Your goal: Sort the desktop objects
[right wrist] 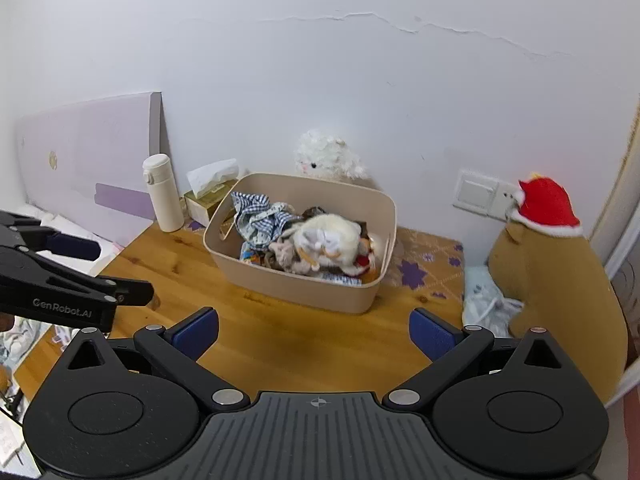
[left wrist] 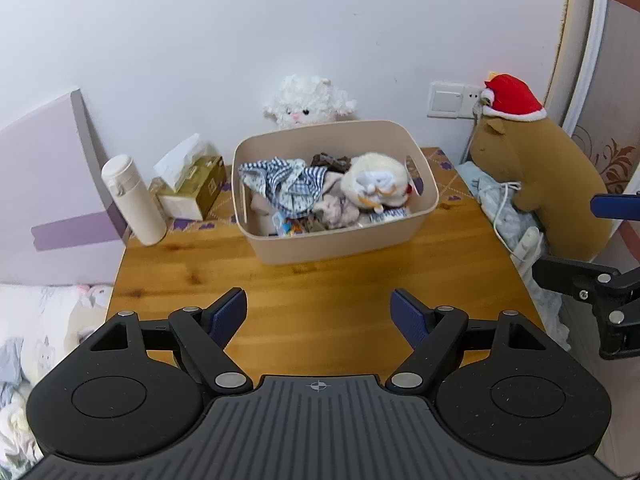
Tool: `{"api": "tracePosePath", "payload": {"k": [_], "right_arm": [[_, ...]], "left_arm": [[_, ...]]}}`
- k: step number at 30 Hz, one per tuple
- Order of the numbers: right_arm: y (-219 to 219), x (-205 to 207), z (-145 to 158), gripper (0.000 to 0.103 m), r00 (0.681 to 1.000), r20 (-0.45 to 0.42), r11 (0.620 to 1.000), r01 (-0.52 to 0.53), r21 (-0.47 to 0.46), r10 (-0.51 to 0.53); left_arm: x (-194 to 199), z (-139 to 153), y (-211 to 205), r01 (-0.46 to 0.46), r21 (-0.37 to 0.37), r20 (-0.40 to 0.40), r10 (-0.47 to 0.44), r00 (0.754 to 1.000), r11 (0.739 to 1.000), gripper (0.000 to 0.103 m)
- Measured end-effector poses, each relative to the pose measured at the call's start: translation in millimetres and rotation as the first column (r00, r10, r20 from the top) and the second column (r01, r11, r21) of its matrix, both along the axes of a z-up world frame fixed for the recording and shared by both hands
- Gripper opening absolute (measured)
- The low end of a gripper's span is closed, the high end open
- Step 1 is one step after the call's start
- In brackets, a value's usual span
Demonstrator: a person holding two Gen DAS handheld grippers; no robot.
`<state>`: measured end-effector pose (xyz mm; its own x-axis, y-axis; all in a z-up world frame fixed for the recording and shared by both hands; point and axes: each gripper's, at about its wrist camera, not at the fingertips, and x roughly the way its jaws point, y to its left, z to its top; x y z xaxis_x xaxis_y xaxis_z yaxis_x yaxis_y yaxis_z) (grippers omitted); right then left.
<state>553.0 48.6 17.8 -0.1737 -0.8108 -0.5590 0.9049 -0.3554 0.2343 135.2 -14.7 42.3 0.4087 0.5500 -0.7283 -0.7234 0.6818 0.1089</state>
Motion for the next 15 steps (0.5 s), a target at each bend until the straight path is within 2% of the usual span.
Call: {"api": "tracePosePath", "payload": {"k": [4,15], "right_arm": [[20.1,8.0,-4.5,0.103,1.0,0.023,1.0,0.014,0.002,-0.014],[59.9,22.8,-8.5,0.103,0.998,0.033,0.998,0.054,0.016,-0.055]], "left_arm": [[-14.2,0.1,-16.6,0.004,-0.027,0.007,-0.003,1.0,1.0,0.08],[-39.7,1.3,-63.7,0.04,-0.023,-0.024,-0.041,0.999,0.999,0.08]]}}
